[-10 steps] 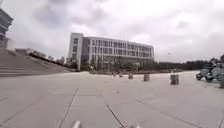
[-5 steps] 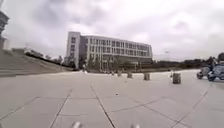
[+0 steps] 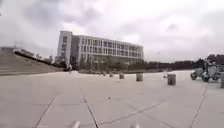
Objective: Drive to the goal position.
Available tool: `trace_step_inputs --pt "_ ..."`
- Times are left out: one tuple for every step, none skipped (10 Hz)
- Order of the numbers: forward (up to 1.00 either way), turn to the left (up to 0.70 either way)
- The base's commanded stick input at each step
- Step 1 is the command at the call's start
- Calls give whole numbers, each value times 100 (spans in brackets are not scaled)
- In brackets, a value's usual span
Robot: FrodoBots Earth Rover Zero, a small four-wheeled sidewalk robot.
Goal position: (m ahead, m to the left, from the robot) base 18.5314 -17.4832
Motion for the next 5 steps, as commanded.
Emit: trace_step_inputs --pt "70 0" --pt "70 0" --pt "70 0" --pt "70 0" --pt "70 0"
